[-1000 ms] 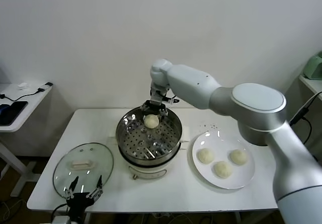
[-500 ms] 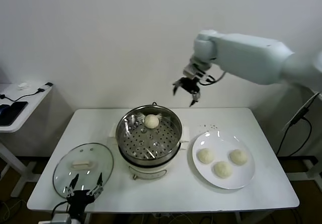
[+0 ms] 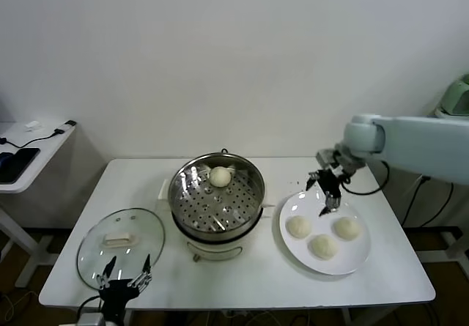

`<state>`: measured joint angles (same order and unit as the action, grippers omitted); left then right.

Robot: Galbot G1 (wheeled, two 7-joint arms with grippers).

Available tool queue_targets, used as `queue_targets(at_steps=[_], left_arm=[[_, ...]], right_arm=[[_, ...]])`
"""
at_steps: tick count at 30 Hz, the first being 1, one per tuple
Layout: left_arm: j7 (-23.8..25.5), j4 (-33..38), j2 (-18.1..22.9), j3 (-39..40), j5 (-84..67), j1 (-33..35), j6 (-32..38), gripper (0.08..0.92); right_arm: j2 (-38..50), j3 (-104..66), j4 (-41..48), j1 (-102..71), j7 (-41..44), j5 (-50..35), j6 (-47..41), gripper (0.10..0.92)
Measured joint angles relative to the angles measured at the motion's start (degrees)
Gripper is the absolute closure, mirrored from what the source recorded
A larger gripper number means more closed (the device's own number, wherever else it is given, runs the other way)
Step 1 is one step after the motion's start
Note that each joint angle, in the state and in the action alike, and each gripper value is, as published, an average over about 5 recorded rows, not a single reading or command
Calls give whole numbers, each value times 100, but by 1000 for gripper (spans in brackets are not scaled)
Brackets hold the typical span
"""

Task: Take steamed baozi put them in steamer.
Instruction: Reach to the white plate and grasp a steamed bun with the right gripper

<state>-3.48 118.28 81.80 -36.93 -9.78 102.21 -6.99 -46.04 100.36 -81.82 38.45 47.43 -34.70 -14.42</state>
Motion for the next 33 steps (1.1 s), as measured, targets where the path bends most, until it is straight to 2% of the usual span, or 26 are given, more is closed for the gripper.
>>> queue_targets(at_steps=[8,19,25,30,33], left_arm=[[-8,-20,24,-11,72,63,59,177],[-12,-45,9,-39,90,65,73,177],[-17,-56,-8,-36,92,65,73,177],[-18,-53,-15,-35,93,48,65,177],[-22,-61,-15,-37,95,20,58,177]], right_arm=[[-105,-529,286,-833,-405,76,-539,203],[-431,-962,816,-1431,-592,100,-820,210],[-539,-1014,921,-1550,-594,109,-898,270],[-564,-1041,977,-1578,-601,120,-956,387],[-564,-1060,993,-1575,-595,110,-965,427]])
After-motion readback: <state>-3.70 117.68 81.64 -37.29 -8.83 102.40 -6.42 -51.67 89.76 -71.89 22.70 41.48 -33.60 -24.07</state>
